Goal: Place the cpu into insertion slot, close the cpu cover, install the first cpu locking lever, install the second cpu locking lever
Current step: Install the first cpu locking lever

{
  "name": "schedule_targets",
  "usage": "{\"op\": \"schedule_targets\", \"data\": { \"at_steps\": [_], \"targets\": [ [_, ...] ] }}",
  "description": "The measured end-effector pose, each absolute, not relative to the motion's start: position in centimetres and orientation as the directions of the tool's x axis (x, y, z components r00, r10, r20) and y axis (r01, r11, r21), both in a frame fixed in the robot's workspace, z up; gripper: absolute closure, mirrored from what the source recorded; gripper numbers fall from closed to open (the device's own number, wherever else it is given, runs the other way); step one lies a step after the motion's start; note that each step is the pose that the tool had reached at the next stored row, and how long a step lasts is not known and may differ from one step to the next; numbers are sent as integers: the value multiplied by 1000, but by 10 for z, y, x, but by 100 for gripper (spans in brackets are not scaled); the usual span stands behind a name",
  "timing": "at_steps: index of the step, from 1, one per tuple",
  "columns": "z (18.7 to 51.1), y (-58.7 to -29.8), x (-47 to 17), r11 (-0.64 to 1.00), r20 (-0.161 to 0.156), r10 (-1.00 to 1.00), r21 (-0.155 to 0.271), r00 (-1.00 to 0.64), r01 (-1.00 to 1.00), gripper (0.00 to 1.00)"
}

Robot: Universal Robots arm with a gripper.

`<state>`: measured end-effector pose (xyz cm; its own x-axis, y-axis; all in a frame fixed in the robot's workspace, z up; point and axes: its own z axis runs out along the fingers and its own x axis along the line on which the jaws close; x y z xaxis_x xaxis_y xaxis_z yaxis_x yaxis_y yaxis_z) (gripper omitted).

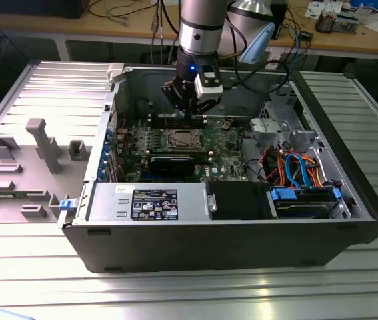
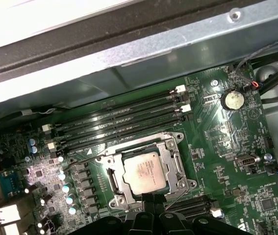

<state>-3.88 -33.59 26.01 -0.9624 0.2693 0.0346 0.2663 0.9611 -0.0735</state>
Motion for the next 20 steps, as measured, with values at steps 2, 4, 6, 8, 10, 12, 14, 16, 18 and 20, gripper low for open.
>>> {"op": "schedule_targets", "data": {
  "at_steps": [2, 4, 6, 8, 10, 12, 14, 16, 18, 20],
  "targets": [
    [260, -336, -39, 962, 35, 266, -73, -963, 263, 89],
    [260, -336, -39, 963, 35, 262, -74, -964, 259, 89],
    [260, -336, -39, 964, 35, 259, -74, -965, 256, 89],
    [260, -336, -39, 965, 35, 256, -74, -966, 253, 89],
    [260, -336, -39, 966, 35, 253, -74, -967, 250, 89],
    [260, -336, -39, 966, 35, 250, -74, -968, 247, 89],
    [260, -336, -39, 967, 35, 247, -74, -968, 244, 89],
    [260, -336, -39, 968, 35, 244, -74, -969, 241, 89],
    [260, -336, -39, 969, 35, 240, -74, -970, 237, 89],
    [260, -336, -39, 970, 35, 237, -70, -971, 234, 89]
  ]
}}
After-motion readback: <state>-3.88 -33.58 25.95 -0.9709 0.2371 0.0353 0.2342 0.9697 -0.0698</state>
